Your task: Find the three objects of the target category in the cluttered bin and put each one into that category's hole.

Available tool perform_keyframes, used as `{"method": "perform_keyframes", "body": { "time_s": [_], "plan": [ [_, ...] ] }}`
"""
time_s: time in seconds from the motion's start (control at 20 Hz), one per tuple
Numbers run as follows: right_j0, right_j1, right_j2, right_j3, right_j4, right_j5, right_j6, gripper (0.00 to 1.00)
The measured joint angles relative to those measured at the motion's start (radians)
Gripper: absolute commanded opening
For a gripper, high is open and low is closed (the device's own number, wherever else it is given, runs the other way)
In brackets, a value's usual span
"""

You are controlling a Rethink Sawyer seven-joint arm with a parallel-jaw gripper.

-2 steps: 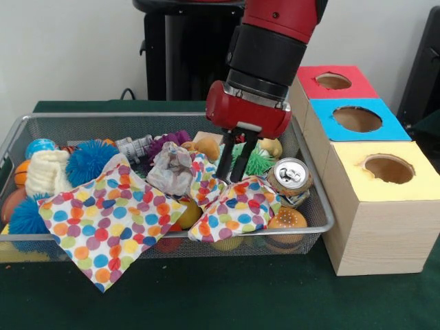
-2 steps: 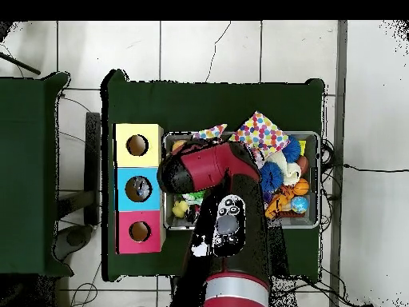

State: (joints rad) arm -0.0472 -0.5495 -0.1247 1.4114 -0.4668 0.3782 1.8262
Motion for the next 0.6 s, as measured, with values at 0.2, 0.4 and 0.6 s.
{"method": "perform_keyframes", "body": {
  "time_s": [0.2, 0.4, 0.6],
  "plan": [
    [0.008, 0.007, -0.018, 0.000, 0.007, -0.001, 0.001, 1.00],
    [0.024, 0.017, -0.042, -0.001, 0.021, -0.001, 0.001, 1.00],
    [0.040, 0.023, -0.064, -0.002, 0.036, -0.001, 0.001, 1.00]
  ]
}}
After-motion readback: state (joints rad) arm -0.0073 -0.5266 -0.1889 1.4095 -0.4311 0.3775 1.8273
